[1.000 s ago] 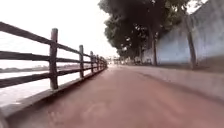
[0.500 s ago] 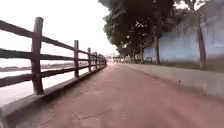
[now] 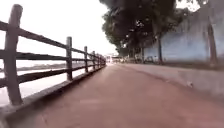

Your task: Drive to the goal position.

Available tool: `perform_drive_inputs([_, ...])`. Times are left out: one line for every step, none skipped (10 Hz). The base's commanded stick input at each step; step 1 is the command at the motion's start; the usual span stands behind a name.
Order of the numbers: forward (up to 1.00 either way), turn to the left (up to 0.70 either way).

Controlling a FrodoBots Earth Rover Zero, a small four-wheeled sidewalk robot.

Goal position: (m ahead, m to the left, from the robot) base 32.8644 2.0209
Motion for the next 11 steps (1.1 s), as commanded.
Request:
perform_drive_inputs([1.0, 0.25])
perform_drive_inputs([1.0, 0.0])
perform_drive_inputs([1.0, 0.0])
perform_drive_inputs([1.0, 0.0])
perform_drive_inputs([1.0, 0.0])
perform_drive_inputs([1.0, 0.0])
perform_drive_inputs([1.0, 0.0])
perform_drive_inputs([1.0, 0.0])
perform_drive_inputs([1.0, 0.0])
perform_drive_inputs([1.0, 0.0])
perform_drive_inputs([1.0, 0.0])
